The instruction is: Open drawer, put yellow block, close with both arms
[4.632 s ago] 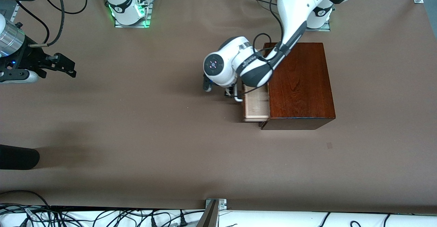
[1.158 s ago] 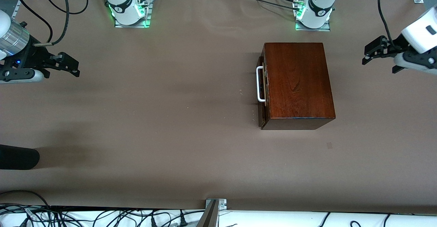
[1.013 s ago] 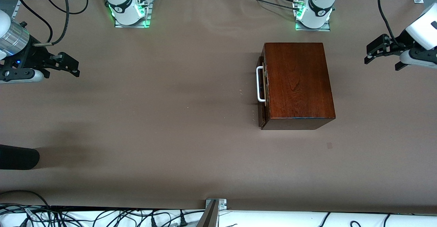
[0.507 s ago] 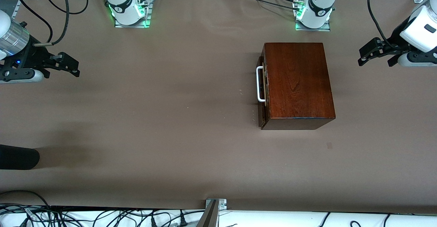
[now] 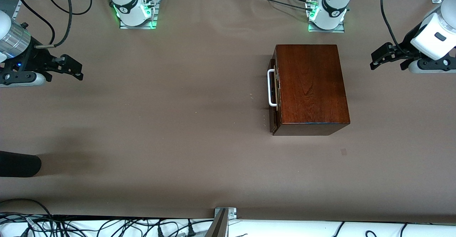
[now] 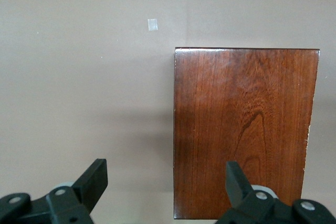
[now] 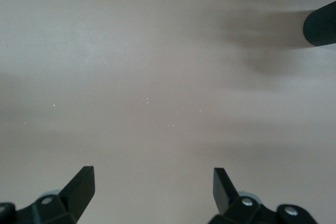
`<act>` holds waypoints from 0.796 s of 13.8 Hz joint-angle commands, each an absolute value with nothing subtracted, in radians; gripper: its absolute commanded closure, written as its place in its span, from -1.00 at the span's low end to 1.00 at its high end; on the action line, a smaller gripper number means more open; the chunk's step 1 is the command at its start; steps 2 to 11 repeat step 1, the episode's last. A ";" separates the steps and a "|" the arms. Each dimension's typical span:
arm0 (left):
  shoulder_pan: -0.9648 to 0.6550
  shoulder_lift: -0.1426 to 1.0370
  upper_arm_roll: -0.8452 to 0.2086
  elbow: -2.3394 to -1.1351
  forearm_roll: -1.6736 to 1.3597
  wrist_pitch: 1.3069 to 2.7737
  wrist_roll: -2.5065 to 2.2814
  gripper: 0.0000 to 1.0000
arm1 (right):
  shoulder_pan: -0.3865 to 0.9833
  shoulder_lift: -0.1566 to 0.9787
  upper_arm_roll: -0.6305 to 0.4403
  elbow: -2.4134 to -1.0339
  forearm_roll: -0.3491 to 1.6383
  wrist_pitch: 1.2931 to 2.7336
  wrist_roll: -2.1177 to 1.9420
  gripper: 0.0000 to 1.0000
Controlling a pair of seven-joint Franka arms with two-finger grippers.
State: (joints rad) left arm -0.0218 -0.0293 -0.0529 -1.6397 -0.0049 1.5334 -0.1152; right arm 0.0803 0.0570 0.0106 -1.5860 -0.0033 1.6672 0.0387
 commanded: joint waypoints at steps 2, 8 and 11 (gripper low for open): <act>-0.011 -0.046 -0.064 -1.655 0.014 1.542 -0.126 -1.00 | 0.081 0.049 0.008 -1.585 0.014 1.663 0.040 -1.00; -0.011 -0.046 -0.064 -1.655 0.014 1.542 -0.126 -1.00 | 0.081 0.049 0.008 -1.585 0.014 1.663 0.040 -1.00; -0.011 -0.046 -0.064 -1.655 0.014 1.542 -0.126 -1.00 | 0.081 0.049 0.008 -1.585 0.014 1.663 0.040 -1.00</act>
